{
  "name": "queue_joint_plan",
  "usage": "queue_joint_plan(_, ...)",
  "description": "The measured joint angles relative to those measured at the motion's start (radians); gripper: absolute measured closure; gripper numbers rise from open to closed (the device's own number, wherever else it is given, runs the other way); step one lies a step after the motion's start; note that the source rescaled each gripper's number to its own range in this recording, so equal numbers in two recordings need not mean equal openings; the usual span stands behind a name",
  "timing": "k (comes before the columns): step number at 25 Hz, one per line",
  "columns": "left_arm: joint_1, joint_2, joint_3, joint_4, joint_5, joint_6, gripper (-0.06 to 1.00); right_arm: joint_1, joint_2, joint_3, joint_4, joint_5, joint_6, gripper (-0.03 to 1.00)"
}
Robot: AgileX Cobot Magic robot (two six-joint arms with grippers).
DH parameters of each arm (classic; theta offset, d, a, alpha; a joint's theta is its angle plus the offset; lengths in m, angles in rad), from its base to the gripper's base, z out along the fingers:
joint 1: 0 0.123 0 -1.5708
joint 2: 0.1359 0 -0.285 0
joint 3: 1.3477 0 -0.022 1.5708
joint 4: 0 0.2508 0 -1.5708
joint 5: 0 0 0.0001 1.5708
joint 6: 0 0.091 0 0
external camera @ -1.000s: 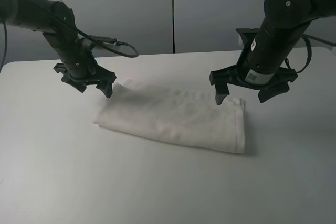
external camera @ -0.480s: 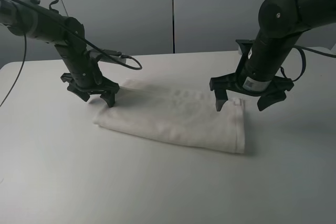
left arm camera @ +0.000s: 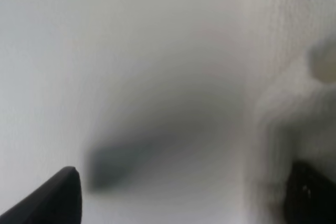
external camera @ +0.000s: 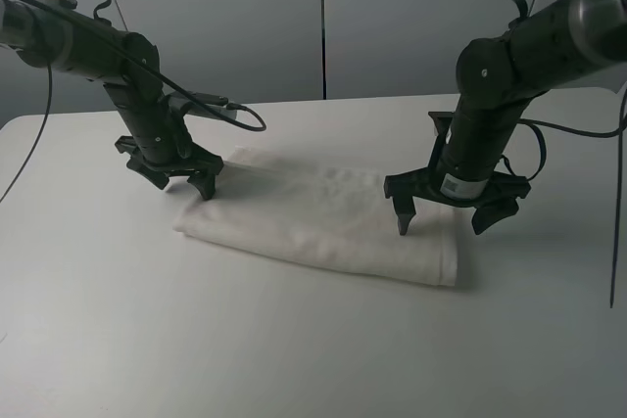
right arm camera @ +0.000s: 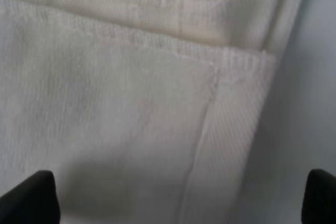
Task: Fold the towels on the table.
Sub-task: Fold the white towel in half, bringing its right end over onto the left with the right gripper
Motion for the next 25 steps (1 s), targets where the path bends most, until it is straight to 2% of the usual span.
queue_joint_plan(14, 0.000, 0.000, 0.000, 0.000, 0.000, 0.004, -0.04, 0.000, 0.068, -0.006, 0.015, -0.044, 0.000, -0.03)
queue_joint_plan(15, 0.000, 0.000, 0.000, 0.000, 0.000, 0.004, -0.04, 0.000, 0.068, -0.006, 0.015, -0.044, 0.000, 0.00)
queue_joint_plan(17, 0.000, 0.000, 0.000, 0.000, 0.000, 0.004, -0.04, 0.000, 0.070, -0.008, 0.018, -0.049, 0.000, 0.17)
queue_joint_plan(18, 0.000, 0.000, 0.000, -0.004, 0.000, 0.004, -0.04, 0.000, 0.072, -0.010, 0.024, -0.057, 0.000, 0.33)
queue_joint_plan(20, 0.000, 0.000, 0.000, -0.011, 0.000, 0.004, -0.04, 0.000, 0.076, -0.012, 0.057, -0.080, -0.004, 0.74)
queue_joint_plan(21, 0.000, 0.000, 0.000, -0.020, 0.002, 0.004, -0.04, 0.002, 0.076, -0.012, 0.070, -0.087, -0.012, 0.90)
queue_joint_plan(22, 0.000, 0.002, 0.000, -0.020, 0.002, 0.004, -0.05, 0.004, 0.076, -0.012, 0.073, -0.089, -0.020, 0.94)
queue_joint_plan(25, 0.000, 0.002, 0.000, -0.020, 0.002, 0.004, -0.05, 0.004, 0.076, -0.012, 0.073, -0.089, -0.033, 0.94)
